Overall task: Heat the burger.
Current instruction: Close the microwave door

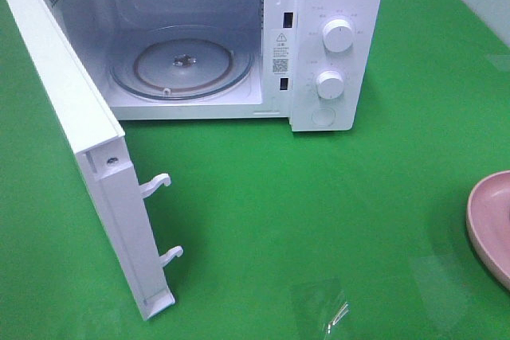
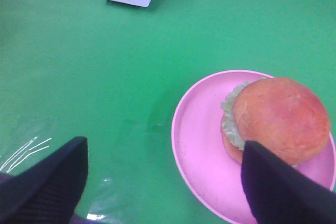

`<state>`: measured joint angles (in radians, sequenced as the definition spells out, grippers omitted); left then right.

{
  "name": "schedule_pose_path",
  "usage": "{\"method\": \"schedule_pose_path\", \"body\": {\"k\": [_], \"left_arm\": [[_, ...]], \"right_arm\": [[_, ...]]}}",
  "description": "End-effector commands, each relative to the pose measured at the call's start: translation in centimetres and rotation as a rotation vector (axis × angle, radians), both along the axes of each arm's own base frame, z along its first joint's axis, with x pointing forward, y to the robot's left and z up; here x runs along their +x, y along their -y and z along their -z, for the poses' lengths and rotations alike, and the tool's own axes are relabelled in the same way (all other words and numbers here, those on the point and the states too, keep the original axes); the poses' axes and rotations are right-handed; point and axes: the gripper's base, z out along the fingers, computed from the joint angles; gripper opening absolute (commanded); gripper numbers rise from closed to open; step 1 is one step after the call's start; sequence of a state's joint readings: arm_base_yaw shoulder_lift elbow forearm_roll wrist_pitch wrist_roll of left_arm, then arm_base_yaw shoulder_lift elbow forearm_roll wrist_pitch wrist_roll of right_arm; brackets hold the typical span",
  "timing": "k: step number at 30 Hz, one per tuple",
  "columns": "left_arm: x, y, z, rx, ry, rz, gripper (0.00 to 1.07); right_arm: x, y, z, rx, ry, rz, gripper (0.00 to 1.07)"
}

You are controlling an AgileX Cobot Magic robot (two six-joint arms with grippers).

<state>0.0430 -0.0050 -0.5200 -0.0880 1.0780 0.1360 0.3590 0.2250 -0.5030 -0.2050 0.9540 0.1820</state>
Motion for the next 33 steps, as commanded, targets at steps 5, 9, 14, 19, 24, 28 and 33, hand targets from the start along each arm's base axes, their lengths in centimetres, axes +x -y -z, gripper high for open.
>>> {"method": "schedule_pose_path", "body": {"k": [5,9,14,19,24,28,33], "left_arm": [[-0.2,0.0,0.0,0.001,0.023,0.004,1.0],[-0.2,0.0,0.0,0.001,0.023,0.004,1.0],[-0.2,0.0,0.0,0.001,0.023,0.004,1.0],[-0.2,0.0,0.0,0.001,0.022,0.004,1.0],[-0.1,0.0,0.0,0.001,0.014,0.004,1.0],[-0.1,0.0,0.0,0.001,0.012,0.004,1.0],[-0.1,0.0,0.0,0.001,0.012,0.004,1.0]], "right_arm": [[-2.3,0.9,0.0,0.039,0.113,0.109,0.76],[-3.2,1.2,-0.1,0.051,0.163,0.149,0.76],[-4.3,1.3,0.0,0.06,0.226,0.219,0.76],[-4.2,1.3,0.0,0.06,0.224,0.225,0.76],[-4.3,1.3,0.0,0.057,0.225,0.26,0.76],[-4.3,1.3,0.0,0.057,0.225,0.26,0.76],[-4.3,1.3,0.0,0.057,0.225,0.26,0.76]]}}
